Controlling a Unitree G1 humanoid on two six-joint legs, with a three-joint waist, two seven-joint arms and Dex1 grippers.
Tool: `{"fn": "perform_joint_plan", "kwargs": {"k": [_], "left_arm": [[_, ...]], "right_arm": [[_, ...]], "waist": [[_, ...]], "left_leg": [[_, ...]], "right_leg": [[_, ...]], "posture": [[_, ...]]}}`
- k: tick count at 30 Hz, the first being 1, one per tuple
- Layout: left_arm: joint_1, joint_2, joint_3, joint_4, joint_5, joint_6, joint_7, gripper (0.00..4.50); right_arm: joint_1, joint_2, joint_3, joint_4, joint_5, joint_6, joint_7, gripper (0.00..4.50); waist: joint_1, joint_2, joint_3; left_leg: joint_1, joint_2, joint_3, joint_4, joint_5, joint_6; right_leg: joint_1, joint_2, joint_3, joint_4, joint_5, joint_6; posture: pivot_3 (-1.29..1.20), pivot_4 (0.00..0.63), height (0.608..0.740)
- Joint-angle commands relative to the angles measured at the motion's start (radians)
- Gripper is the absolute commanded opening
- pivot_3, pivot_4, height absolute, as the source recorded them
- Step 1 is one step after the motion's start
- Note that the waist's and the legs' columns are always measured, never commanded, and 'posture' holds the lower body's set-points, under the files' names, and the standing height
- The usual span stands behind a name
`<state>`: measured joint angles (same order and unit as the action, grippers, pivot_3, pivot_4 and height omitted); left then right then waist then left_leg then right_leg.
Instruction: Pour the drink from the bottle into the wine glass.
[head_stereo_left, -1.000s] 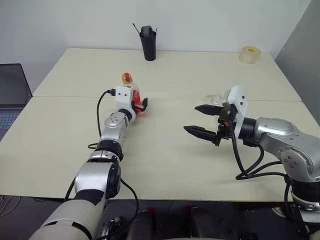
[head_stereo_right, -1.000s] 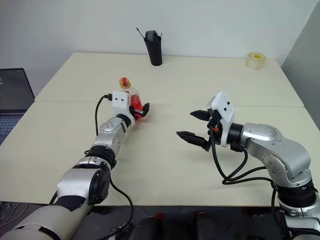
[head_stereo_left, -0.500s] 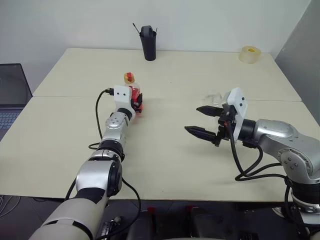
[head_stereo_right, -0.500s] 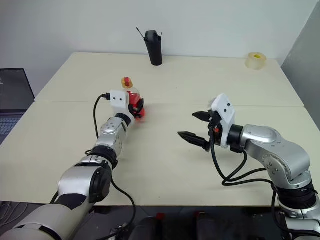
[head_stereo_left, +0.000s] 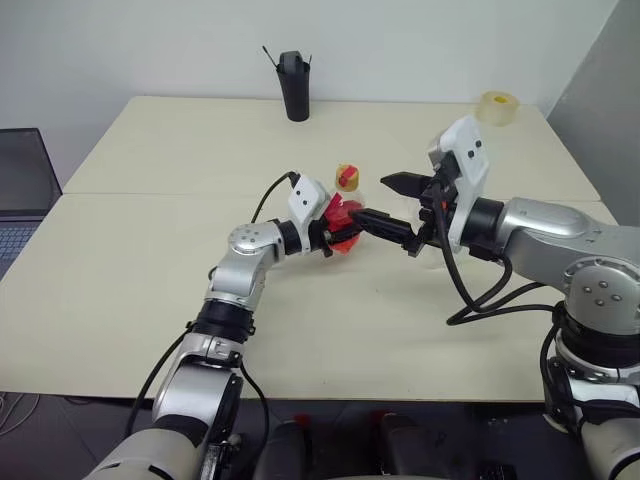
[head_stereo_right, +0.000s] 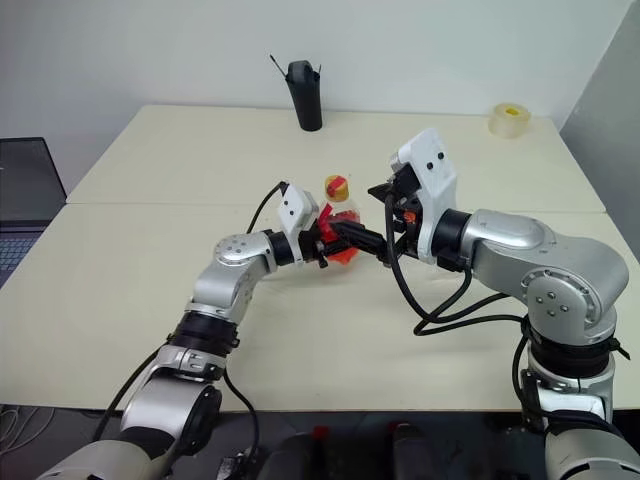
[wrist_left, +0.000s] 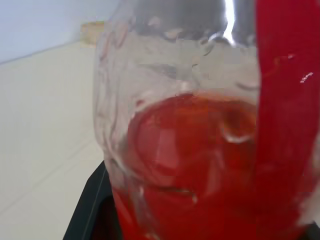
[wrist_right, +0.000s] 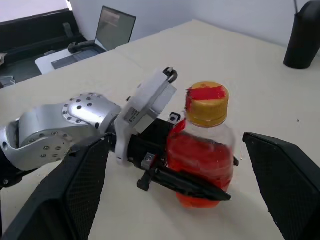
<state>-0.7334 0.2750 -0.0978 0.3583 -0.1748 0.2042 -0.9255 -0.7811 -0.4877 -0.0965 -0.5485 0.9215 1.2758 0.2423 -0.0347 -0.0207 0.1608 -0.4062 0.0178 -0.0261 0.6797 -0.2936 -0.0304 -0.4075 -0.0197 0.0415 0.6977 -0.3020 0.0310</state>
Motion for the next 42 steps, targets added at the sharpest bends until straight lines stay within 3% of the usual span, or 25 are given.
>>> {"fn": "perform_joint_plan", "kwargs": {"k": [1, 15, 19, 26, 30, 32, 35, 42], "left_arm": [[0.009, 0.005, -0.016, -0.124, -0.036, 0.044, -0.025, 1.95], [0.081, -0.040, -0.061, -0.266, -0.055, 0.119, 0.007, 1.95], [0.081, -0.042, -0.060, -0.263, -0.053, 0.118, 0.008, 1.95], [0.078, -0.037, -0.059, -0.253, -0.051, 0.113, 0.007, 1.94], [0.078, -0.032, -0.060, -0.256, -0.056, 0.118, -0.002, 1.69], [0.084, -0.026, -0.061, -0.281, -0.075, 0.131, -0.025, 1.57], [0.095, -0.018, -0.059, -0.314, -0.102, 0.153, -0.052, 1.48], [0.116, -0.011, -0.086, -0.374, -0.175, 0.212, -0.126, 1.24]], "right_arm": [[-0.034, 0.023, -0.027, -0.019, 0.014, 0.015, -0.045, 4.50], [-0.038, 0.108, -0.022, 0.018, -0.048, 0.008, -0.147, 4.50], [-0.035, 0.099, -0.017, 0.019, -0.054, 0.013, -0.143, 3.60], [-0.020, 0.084, -0.011, 0.009, -0.054, 0.016, -0.133, 1.23], [-0.015, 0.057, 0.006, 0.018, -0.064, 0.003, -0.102, 1.20], [-0.021, 0.013, 0.035, 0.031, -0.072, -0.016, -0.039, 1.20], [-0.029, -0.093, 0.078, 0.064, -0.071, -0.118, 0.182, 1.20], [-0.063, -0.284, 0.249, 0.343, -0.208, -0.531, 0.917, 1.20]], "waist": [[0.001, 0.000, 0.000], [0.002, 0.000, 0.000], [0.002, 0.000, 0.000], [0.002, 0.000, 0.000], [0.002, 0.000, 0.000], [0.002, 0.000, 0.000], [0.002, 0.000, 0.000], [0.002, 0.000, 0.000]], "left_leg": [[0.000, 0.000, 0.000, 0.000, 0.000, 0.000], [0.000, 0.000, 0.000, 0.000, 0.000, 0.000], [0.000, 0.000, 0.000, 0.000, 0.000, 0.000], [0.000, 0.000, 0.000, 0.000, 0.000, 0.001], [-0.001, -0.001, 0.000, 0.000, 0.000, 0.001], [0.000, -0.001, 0.000, 0.000, 0.000, 0.001], [0.000, -0.001, 0.000, 0.000, 0.000, 0.001], [0.000, -0.005, 0.000, 0.000, -0.001, 0.001]], "right_leg": [[0.000, 0.000, 0.000, 0.000, 0.000, 0.000], [0.000, 0.000, 0.000, -0.001, 0.000, 0.000], [0.000, 0.000, 0.000, -0.001, 0.000, 0.000], [0.000, 0.000, 0.000, -0.001, 0.000, 0.000], [0.000, 0.000, 0.000, -0.001, 0.000, 0.000], [0.000, 0.000, 0.000, -0.001, 0.000, 0.000], [0.000, 0.000, 0.000, -0.001, 0.000, 0.000], [0.001, 0.000, 0.000, -0.003, 0.000, 0.000]], "posture": [[0.00, 0.150, 0.740], [0.00, 0.150, 0.740], [0.00, 0.150, 0.740], [0.00, 0.150, 0.740], [0.00, 0.150, 0.740], [0.00, 0.150, 0.740], [0.00, 0.150, 0.740], [0.00, 0.150, 0.740]]}}
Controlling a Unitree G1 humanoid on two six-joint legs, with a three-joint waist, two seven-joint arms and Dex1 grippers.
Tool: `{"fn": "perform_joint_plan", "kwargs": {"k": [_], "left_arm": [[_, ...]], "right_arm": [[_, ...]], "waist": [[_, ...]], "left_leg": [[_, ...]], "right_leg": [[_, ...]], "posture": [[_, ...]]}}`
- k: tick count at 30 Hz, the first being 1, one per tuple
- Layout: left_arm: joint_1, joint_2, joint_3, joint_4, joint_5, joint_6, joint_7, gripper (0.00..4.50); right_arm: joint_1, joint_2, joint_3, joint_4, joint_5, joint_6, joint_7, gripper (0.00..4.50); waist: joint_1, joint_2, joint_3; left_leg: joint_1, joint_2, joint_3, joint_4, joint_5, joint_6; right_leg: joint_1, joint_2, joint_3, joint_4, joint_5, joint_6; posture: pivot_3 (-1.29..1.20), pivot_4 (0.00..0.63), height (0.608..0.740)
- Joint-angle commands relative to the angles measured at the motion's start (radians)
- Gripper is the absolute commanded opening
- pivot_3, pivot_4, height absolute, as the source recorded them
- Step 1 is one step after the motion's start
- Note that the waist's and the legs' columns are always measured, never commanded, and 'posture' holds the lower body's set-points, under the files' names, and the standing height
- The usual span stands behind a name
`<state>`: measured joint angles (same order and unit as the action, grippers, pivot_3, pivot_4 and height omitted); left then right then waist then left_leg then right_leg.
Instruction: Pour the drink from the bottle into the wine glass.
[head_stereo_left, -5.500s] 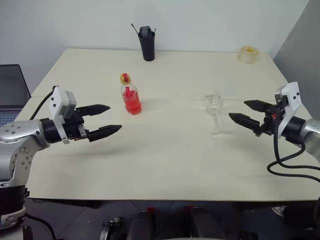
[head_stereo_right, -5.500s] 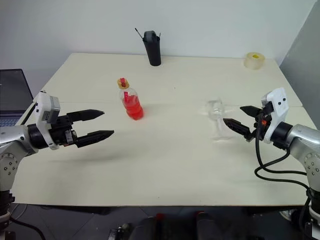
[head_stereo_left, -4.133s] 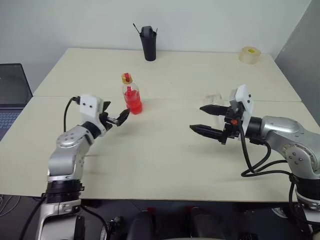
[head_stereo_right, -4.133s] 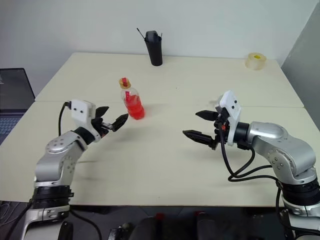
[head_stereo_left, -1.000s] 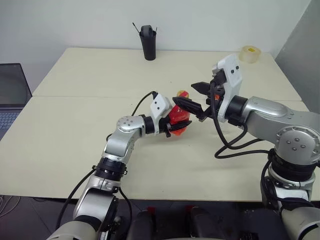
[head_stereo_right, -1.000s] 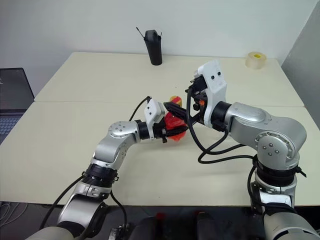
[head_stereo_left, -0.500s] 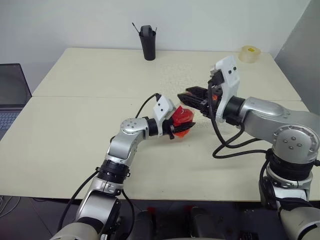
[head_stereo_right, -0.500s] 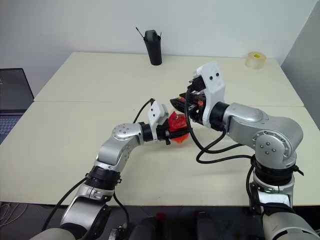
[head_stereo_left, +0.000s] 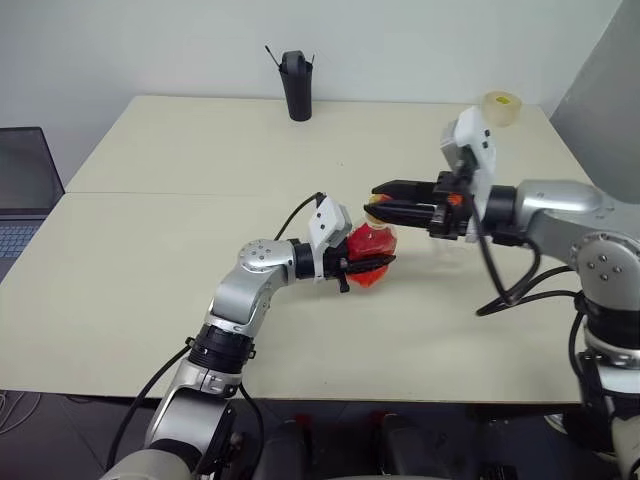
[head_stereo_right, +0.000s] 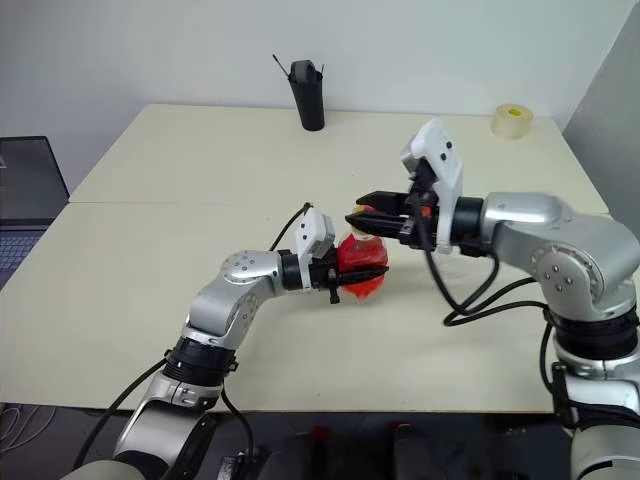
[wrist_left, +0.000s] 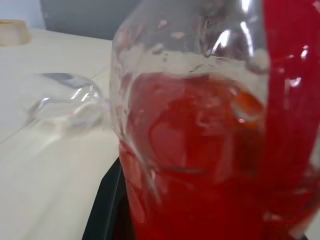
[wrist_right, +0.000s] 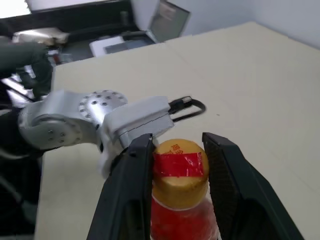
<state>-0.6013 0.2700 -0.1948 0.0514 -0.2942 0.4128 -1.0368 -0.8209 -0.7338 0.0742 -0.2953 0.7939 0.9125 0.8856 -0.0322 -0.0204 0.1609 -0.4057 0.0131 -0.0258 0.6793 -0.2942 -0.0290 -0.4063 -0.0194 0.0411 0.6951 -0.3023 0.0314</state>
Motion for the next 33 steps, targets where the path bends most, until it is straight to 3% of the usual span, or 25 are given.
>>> {"fn": "perform_joint_plan", "kwargs": {"k": [1, 5, 12, 18, 21, 22, 30, 33], "left_arm": [[-0.017, -0.007, 0.004, -0.069, -0.053, 0.002, -0.016, 1.22], [-0.021, -0.007, -0.006, -0.068, -0.050, -0.001, -0.015, 1.15], [-0.015, -0.003, -0.010, -0.068, -0.048, -0.005, -0.010, 1.06], [-0.025, -0.006, -0.020, -0.046, -0.045, -0.017, -0.013, 1.00], [-0.031, -0.011, -0.025, -0.031, -0.041, -0.027, -0.017, 1.00], [-0.033, -0.012, -0.026, -0.026, -0.039, -0.031, -0.018, 1.00], [-0.058, -0.032, -0.028, 0.037, -0.016, -0.080, -0.001, 1.00], [-0.060, -0.039, -0.034, 0.050, -0.011, -0.090, -0.002, 0.99]], "right_arm": [[-0.036, -0.046, 0.107, 0.136, -0.118, -0.225, 0.346, 1.20], [-0.083, -0.034, 0.143, 0.239, -0.190, -0.307, 0.453, 1.20], [-0.083, -0.009, -0.018, 0.143, -0.074, -0.088, 0.254, 1.20], [-0.059, 0.027, -0.214, -0.084, 0.139, 0.089, 0.012, 3.28], [-0.026, 0.027, -0.270, -0.181, 0.172, 0.138, -0.133, 4.33], [-0.016, 0.031, -0.281, -0.208, 0.170, 0.165, -0.203, 4.50], [0.021, 0.149, -0.301, -0.446, 0.235, 0.471, -0.722, 4.50], [0.009, 0.267, -0.317, -0.492, 0.362, 0.534, -0.907, 4.50]], "waist": [[-0.001, 0.000, 0.000], [-0.002, 0.000, 0.000], [0.004, 0.000, 0.000], [0.005, 0.001, 0.000], [0.004, 0.001, 0.000], [0.004, 0.001, 0.000], [0.002, 0.001, 0.000], [0.001, 0.001, 0.000]], "left_leg": [[0.000, 0.000, 0.000, 0.000, 0.000, 0.000], [0.001, 0.002, 0.000, 0.000, 0.000, 0.000], [0.000, 0.004, -0.001, 0.001, 0.000, -0.001], [-0.001, 0.004, -0.001, 0.001, 0.000, -0.001], [0.000, 0.004, -0.001, 0.001, 0.000, 0.000], [0.000, 0.004, -0.001, 0.001, 0.000, 0.000], [-0.001, 0.004, -0.001, 0.000, 0.000, -0.001], [-0.001, 0.004, -0.001, 0.000, 0.000, -0.001]], "right_leg": [[0.000, 0.000, 0.000, 0.000, 0.000, 0.000], [0.000, 0.000, 0.001, 0.001, 0.000, 0.000], [0.000, -0.003, 0.000, 0.001, 0.000, 0.000], [0.000, -0.004, 0.000, 0.001, 0.000, 0.000], [0.000, -0.004, 0.000, 0.001, 0.000, 0.000], [0.000, -0.004, 0.000, 0.001, 0.000, 0.000], [0.000, -0.003, 0.001, 0.001, 0.000, 0.000], [0.000, -0.003, 0.001, 0.001, 0.000, 0.000]], "posture": [[0.00, 0.150, 0.740], [0.00, 0.150, 0.740], [0.00, 0.150, 0.740], [0.00, 0.150, 0.740], [0.00, 0.150, 0.740], [0.00, 0.150, 0.740], [0.00, 0.150, 0.740], [0.00, 0.150, 0.740]]}}
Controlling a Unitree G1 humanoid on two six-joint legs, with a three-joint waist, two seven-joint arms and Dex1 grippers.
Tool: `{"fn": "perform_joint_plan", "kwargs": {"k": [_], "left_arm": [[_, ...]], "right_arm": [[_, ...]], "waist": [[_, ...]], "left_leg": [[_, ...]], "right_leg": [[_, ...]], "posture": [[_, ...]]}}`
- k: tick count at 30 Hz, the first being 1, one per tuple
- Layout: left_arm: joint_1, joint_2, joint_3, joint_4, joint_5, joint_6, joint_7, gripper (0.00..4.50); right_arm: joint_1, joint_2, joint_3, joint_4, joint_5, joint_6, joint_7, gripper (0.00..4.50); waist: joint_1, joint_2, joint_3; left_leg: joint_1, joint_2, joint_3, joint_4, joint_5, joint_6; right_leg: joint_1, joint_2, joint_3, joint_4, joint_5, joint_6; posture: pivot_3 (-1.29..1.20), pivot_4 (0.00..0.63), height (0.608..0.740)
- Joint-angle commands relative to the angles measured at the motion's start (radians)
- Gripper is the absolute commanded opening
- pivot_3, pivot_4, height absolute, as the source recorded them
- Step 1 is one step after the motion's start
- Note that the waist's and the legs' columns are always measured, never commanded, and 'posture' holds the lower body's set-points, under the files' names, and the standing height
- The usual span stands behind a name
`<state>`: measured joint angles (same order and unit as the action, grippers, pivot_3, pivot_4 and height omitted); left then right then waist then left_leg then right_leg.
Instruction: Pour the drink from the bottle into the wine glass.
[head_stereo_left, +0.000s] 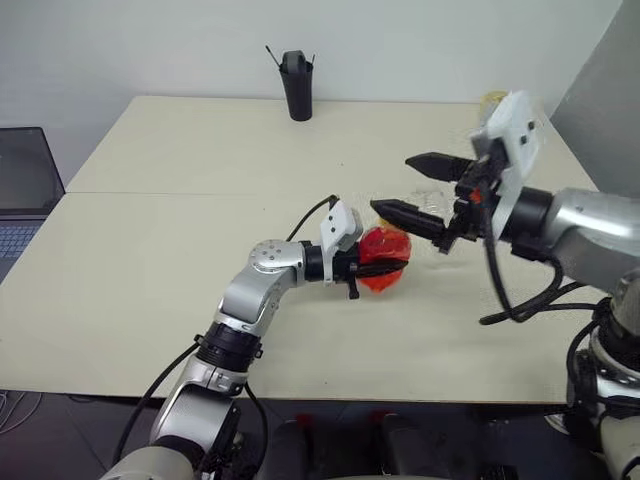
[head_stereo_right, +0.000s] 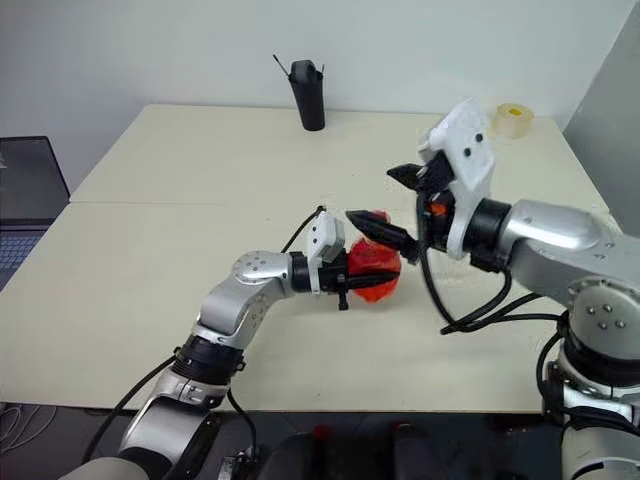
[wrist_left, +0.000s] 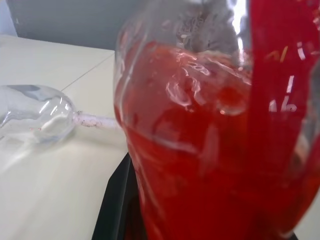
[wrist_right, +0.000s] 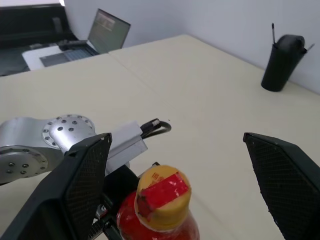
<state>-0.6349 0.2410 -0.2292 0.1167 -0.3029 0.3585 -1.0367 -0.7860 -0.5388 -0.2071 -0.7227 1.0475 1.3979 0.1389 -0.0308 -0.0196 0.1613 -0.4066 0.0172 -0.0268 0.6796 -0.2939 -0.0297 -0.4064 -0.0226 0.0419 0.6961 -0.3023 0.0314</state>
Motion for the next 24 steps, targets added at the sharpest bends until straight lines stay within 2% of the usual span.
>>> {"fn": "perform_joint_plan", "kwargs": {"k": [1, 4, 9, 12, 16, 19, 24], "left_arm": [[-0.027, -0.013, -0.002, -0.012, -0.001, -0.039, -0.004, 0.98], [-0.030, -0.017, -0.004, 0.000, 0.002, -0.048, -0.010, 0.98], [-0.035, -0.014, -0.003, 0.012, 0.009, -0.055, -0.014, 0.98], [-0.037, -0.011, -0.003, 0.018, 0.010, -0.059, -0.016, 0.98], [-0.044, -0.007, 0.002, 0.032, 0.012, -0.067, -0.016, 0.98], [-0.046, -0.007, 0.003, 0.037, 0.013, -0.069, -0.014, 0.98], [-0.050, -0.009, 0.007, 0.041, 0.014, -0.073, -0.013, 0.98]], "right_arm": [[-0.022, 0.117, -0.044, -0.075, 0.130, 0.076, -0.230, 4.50], [-0.002, 0.180, -0.067, -0.090, 0.140, 0.155, -0.371, 4.50], [-0.006, 0.228, -0.096, -0.097, 0.173, 0.204, -0.499, 4.50], [-0.002, 0.230, -0.109, -0.091, 0.204, 0.216, -0.554, 4.50], [0.027, 0.189, -0.092, -0.074, 0.344, 0.140, -0.669, 4.50], [0.059, 0.097, -0.028, -0.047, 0.498, 0.020, -0.789, 3.88], [0.092, -0.091, 0.125, -0.025, 0.740, -0.224, -0.978, 2.07]], "waist": [[-0.002, 0.000, 0.000], [-0.001, 0.000, 0.000], [-0.001, 0.000, 0.000], [-0.001, 0.000, 0.000], [-0.002, 0.000, 0.000], [-0.002, 0.000, 0.000], [-0.003, 0.000, 0.000]], "left_leg": [[0.000, 0.000, 0.000, 0.000, 0.000, 0.000], [0.000, 0.000, -0.001, 0.000, 0.000, 0.000], [-0.001, -0.002, -0.001, 0.000, 0.000, 0.000], [-0.001, -0.002, -0.001, 0.000, 0.000, 0.000], [-0.001, -0.002, -0.001, 0.000, 0.000, 0.000], [-0.001, -0.002, -0.001, 0.000, 0.000, 0.001], [-0.001, -0.002, -0.001, 0.000, 0.000, 0.001]], "right_leg": [[0.000, 0.000, 0.000, 0.000, 0.000, 0.000], [0.000, 0.000, 0.000, 0.000, 0.000, 0.000], [0.000, 0.001, 0.000, 0.000, -0.001, 0.001], [0.000, 0.001, 0.000, 0.000, -0.001, 0.001], [0.000, 0.001, 0.000, 0.000, -0.001, 0.001], [0.000, 0.001, 0.000, 0.000, -0.001, 0.001], [0.000, 0.001, 0.000, -0.001, -0.001, 0.001]], "posture": [[0.00, 0.150, 0.740], [0.00, 0.150, 0.740], [0.00, 0.150, 0.740], [0.00, 0.150, 0.740], [0.00, 0.150, 0.740], [0.00, 0.150, 0.740], [0.00, 0.150, 0.740]]}}
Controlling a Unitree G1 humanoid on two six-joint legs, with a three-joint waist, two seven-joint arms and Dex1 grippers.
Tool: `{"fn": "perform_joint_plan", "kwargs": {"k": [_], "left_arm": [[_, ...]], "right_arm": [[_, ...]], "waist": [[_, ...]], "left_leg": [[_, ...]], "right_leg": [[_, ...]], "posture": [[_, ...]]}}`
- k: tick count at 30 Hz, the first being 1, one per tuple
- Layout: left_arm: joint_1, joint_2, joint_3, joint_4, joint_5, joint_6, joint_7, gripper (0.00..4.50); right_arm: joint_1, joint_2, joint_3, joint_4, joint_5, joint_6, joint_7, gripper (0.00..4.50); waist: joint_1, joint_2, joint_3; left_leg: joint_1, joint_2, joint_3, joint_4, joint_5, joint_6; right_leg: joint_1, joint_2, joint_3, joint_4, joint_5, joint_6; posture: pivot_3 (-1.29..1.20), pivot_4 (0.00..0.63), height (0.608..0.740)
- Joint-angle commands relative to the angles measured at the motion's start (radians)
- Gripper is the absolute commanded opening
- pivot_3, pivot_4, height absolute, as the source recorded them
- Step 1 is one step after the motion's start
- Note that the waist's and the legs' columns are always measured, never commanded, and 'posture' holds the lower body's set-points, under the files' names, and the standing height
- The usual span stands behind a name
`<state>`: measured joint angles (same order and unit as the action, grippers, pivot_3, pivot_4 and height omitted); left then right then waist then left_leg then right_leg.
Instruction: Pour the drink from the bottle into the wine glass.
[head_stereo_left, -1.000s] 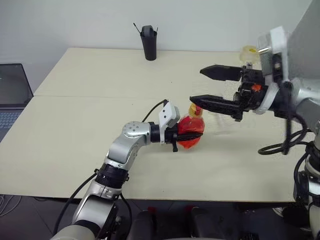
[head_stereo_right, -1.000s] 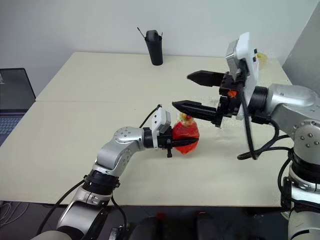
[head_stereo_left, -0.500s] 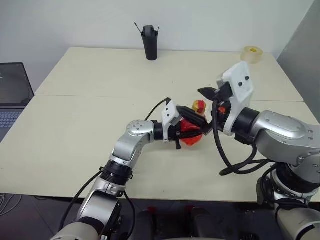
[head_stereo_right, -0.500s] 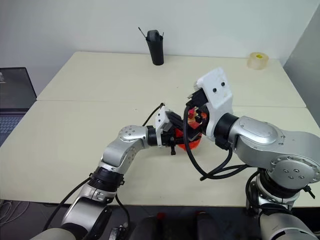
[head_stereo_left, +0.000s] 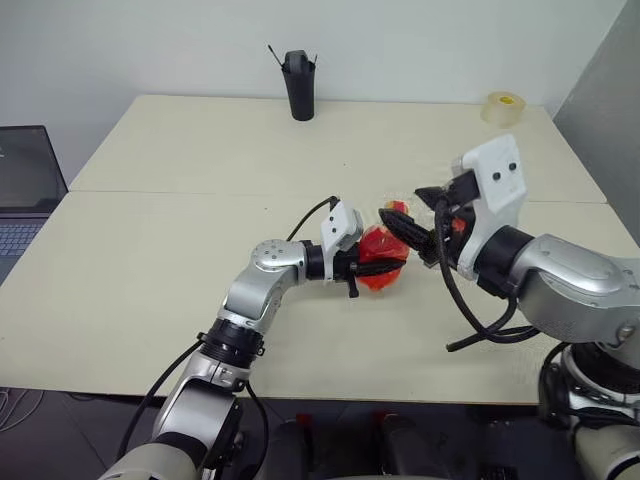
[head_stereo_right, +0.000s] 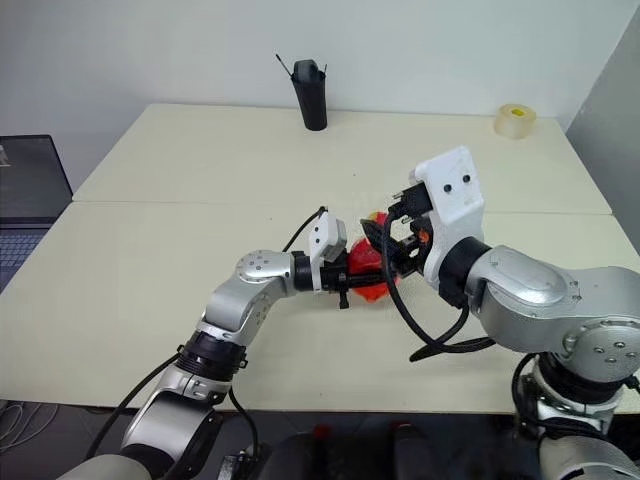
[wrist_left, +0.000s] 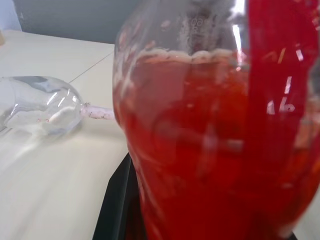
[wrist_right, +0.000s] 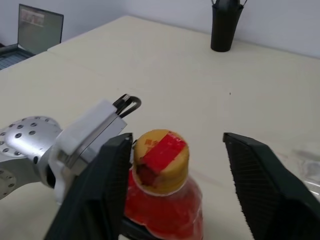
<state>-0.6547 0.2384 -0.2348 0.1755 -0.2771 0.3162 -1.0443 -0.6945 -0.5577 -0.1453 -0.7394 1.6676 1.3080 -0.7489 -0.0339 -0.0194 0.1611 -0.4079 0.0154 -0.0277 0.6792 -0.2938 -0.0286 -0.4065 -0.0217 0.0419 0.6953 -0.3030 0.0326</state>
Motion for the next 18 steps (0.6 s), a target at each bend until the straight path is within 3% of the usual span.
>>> {"fn": "perform_joint_plan", "kwargs": {"k": [1, 3, 7, 10, 14, 18], "left_arm": [[-0.030, -0.007, 0.013, -0.017, -0.011, -0.031, -0.005, 0.98], [-0.030, -0.007, 0.014, -0.017, -0.010, -0.032, -0.005, 0.98], [-0.032, -0.010, 0.016, -0.014, -0.008, -0.035, -0.002, 0.95], [-0.039, -0.018, 0.014, -0.008, -0.006, -0.036, 0.003, 0.95], [-0.045, -0.028, 0.010, -0.009, -0.010, -0.034, 0.005, 0.95], [-0.054, -0.033, 0.010, 0.003, -0.012, -0.036, -0.007, 0.95]], "right_arm": [[-0.002, -0.104, 0.090, -0.008, 0.150, -0.174, -0.113, 1.74], [-0.011, -0.160, 0.135, -0.010, 0.192, -0.241, -0.143, 1.26], [-0.043, -0.240, 0.177, -0.001, 0.181, -0.315, -0.121, 1.27], [-0.068, -0.298, 0.162, 0.020, 0.107, -0.301, 0.045, 1.27], [-0.048, -0.398, 0.115, 0.081, -0.175, -0.332, 0.599, 1.27], [0.016, -0.504, 0.168, 0.247, -0.447, -0.482, 1.353, 1.27]], "waist": [[0.000, 0.000, 0.000], [0.001, 0.000, 0.000], [0.001, 0.000, 0.000], [0.003, 0.000, 0.000], [0.005, 0.000, 0.000], [0.007, 0.000, 0.000]], "left_leg": [[0.000, 0.000, 0.000, 0.000, 0.000, 0.000], [0.000, 0.000, 0.000, 0.000, 0.000, 0.000], [0.000, 0.000, 0.000, 0.000, 0.000, 0.000], [-0.001, 0.000, -0.001, 0.000, 0.000, 0.000], [-0.001, 0.000, -0.001, 0.000, 0.000, 0.000], [-0.001, -0.001, 0.000, 0.000, 0.000, 0.001]], "right_leg": [[0.000, 0.000, 0.000, 0.000, 0.000, 0.000], [0.000, 0.000, 0.000, 0.000, 0.000, 0.000], [0.000, 0.001, 0.000, -0.001, 0.000, 0.000], [0.000, 0.001, 0.000, -0.001, 0.000, 0.000], [0.000, 0.001, -0.001, -0.003, 0.000, 0.000], [0.001, 0.001, -0.002, -0.006, 0.000, 0.001]], "posture": [[0.00, 0.150, 0.740], [0.00, 0.150, 0.740], [0.00, 0.150, 0.740], [0.00, 0.150, 0.740], [0.00, 0.150, 0.740], [0.00, 0.150, 0.740]]}}
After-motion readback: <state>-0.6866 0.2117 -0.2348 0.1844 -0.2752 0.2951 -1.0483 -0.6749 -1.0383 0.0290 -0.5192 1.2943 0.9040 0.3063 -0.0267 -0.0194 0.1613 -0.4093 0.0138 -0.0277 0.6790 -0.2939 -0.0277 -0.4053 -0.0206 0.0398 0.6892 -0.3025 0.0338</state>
